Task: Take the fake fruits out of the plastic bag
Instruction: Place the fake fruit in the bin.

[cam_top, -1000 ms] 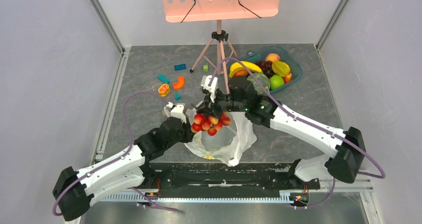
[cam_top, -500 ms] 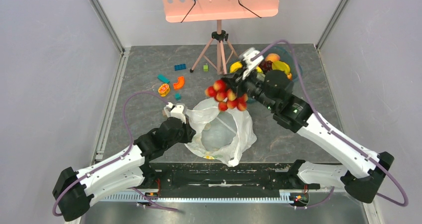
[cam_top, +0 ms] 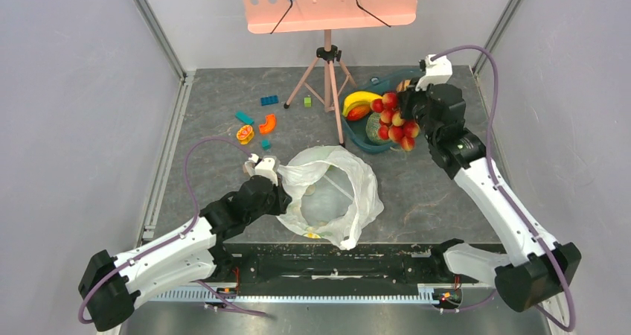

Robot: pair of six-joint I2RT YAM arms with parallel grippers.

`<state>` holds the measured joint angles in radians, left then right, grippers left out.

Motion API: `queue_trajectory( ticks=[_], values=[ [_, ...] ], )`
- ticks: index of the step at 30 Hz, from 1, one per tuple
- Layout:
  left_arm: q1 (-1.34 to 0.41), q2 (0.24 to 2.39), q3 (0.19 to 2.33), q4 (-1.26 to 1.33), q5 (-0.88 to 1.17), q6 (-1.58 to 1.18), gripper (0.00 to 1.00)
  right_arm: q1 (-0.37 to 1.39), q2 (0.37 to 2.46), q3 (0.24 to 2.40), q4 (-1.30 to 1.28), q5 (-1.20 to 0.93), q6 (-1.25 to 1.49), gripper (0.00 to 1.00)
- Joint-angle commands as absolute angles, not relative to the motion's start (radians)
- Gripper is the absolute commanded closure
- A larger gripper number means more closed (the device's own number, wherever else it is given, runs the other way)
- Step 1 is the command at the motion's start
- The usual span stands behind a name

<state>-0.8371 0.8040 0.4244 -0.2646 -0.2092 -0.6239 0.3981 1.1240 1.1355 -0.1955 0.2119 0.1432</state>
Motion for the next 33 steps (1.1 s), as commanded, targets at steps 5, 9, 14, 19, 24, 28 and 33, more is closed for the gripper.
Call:
queue_trajectory(
  ticks=[5, 9, 14, 19, 24, 28, 33],
  values=[
    [-0.833, 0.801, 0.479, -0.284, -0.225, -0.626, 0.88, 0.254, 1.265, 1.136, -0.050, 0.110, 0.270, 1.00],
    [-0.833, 0.813, 0.484, -0.285, -0.223, -0.625, 0.88, 0.253, 1.381, 1.190, -0.008, 0.033, 0.299, 1.00],
    [-0.833, 0.824, 0.491, -0.290, -0.228, -0.624, 0.89, 0.253, 1.488, 1.222, 0.108, -0.063, 0.390, 1.00],
    [-0.833, 0.827, 0.492, -0.291, -0.227, -0.631, 0.89, 0.253, 1.575, 1.271, 0.180, -0.052, 0.446, 1.00],
    [-0.832, 0.830, 0.492, -0.294, -0.231, -0.631, 0.89, 0.254, 1.683, 1.353, 0.231, -0.106, 0.504, 1.00],
    [-0.833, 0.824, 0.494, -0.301, -0.235, -0.630, 0.89, 0.255, 1.726, 1.373, 0.268, -0.117, 0.543, 1.00],
    [-0.833, 0.819, 0.487, -0.304, -0.236, -0.631, 0.89, 0.255, 1.769, 1.379, 0.279, -0.113, 0.573, 1.00]
  ],
)
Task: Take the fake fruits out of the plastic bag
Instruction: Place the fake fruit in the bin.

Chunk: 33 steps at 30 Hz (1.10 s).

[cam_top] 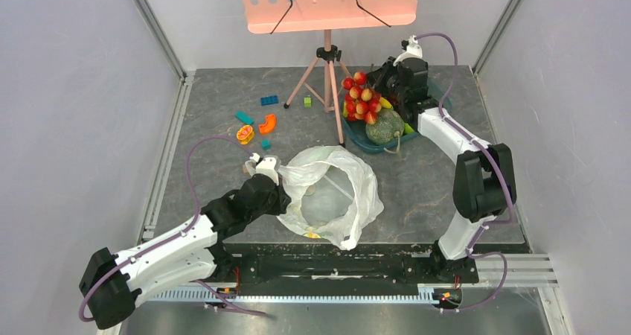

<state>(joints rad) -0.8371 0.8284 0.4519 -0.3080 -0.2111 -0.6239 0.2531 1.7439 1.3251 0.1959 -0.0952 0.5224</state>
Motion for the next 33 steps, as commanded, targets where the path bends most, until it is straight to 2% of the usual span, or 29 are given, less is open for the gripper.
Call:
queue_trajectory(
  ticks=[1, 10, 24, 33],
  values=[
    [-0.833, 0.819, 0.486, -0.304, -0.235, -0.632, 0.89, 0.255, 1.780, 1.381, 0.281, -0.118, 0.575, 1.00],
    [-0.833, 0.820, 0.492, -0.305, -0.232, -0.628, 0.89, 0.258, 1.863, 1.316, 0.409, -0.120, 0.569, 1.00],
    [-0.833, 0.827, 0.488, -0.299, -0.228, -0.627, 0.89, 0.256, 1.777, 1.092, 0.526, 0.054, 0.469, 1.00],
    [-0.833, 0.827, 0.486, -0.302, -0.225, -0.627, 0.89, 0.247, 1.735, 1.164, 0.619, -0.161, 0.605, 1.00]
  ],
)
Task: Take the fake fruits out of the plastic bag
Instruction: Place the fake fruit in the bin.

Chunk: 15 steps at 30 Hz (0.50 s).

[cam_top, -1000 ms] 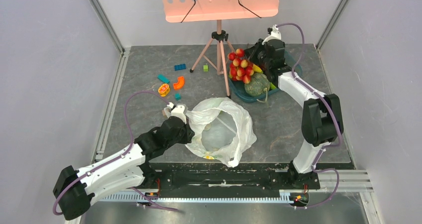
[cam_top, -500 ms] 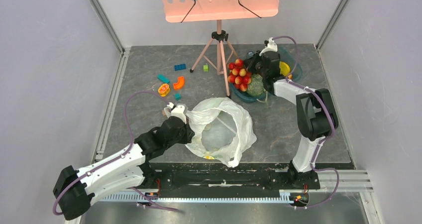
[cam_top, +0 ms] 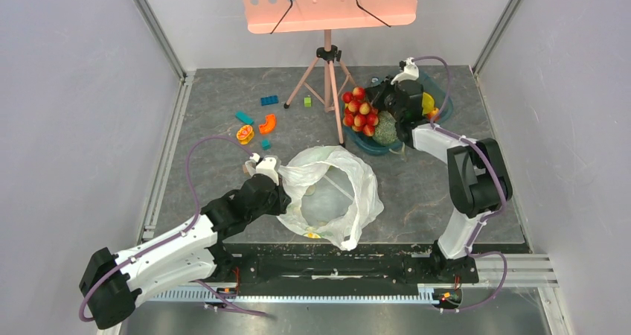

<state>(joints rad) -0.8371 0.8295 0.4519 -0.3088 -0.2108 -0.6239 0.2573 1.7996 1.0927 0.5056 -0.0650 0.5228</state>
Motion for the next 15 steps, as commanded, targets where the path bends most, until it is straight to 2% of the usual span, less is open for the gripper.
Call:
queue_trajectory(
  ticks=[1, 5, 15],
  values=[
    [-0.832, 0.825, 0.486, -0.302, -0.224, -0.630, 0.89, 0.243, 1.727, 1.164, 0.630, -0.170, 0.630, 1.00],
    [-0.832, 0.815, 0.485, -0.310, -0.226, -0.630, 0.89, 0.212, 1.685, 1.153, 0.662, -0.180, 0.676, 1.00],
    [-0.831, 0.804, 0.480, -0.309, -0.223, -0.630, 0.89, 0.056, 1.556, 1.109, 0.534, -0.091, 0.575, 1.00]
  ],
)
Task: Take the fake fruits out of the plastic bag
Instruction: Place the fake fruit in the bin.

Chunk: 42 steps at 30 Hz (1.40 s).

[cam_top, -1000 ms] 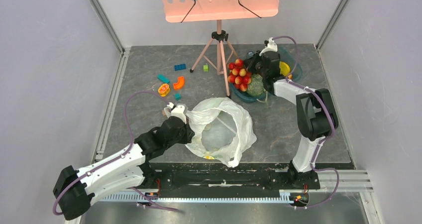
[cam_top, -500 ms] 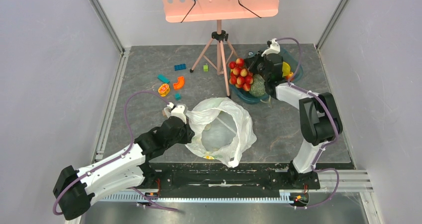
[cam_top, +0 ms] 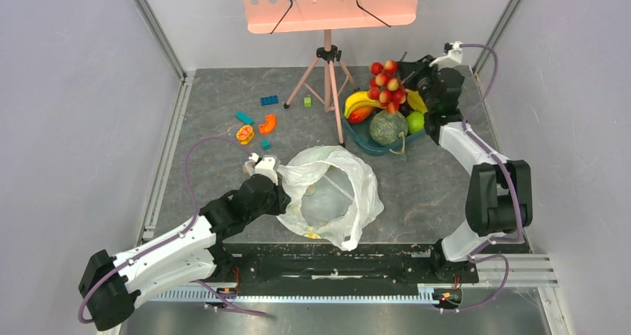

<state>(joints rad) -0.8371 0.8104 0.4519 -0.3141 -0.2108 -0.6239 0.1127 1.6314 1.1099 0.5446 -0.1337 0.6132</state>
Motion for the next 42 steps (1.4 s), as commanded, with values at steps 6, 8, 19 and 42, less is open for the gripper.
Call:
queue_trajectory(
  ticks=[6, 8, 19, 42],
  values=[
    [-0.832, 0.816, 0.479, -0.290, -0.216, -0.632, 0.89, 0.006, 1.570, 1.185, 0.377, -0.027, 0.483, 1.00],
    [-0.831, 0.819, 0.479, -0.287, -0.214, -0.632, 0.89, 0.007, 1.587, 1.202, 0.343, -0.017, 0.449, 1.00],
    [-0.831, 0.809, 0.477, -0.295, -0.216, -0.631, 0.89, 0.006, 1.690, 1.252, 0.277, 0.091, 0.337, 0.99],
    [-0.832, 0.791, 0.492, -0.314, -0.218, -0.628, 0.89, 0.007, 1.514, 1.162, 0.296, 0.120, 0.266, 0.22]
  ],
)
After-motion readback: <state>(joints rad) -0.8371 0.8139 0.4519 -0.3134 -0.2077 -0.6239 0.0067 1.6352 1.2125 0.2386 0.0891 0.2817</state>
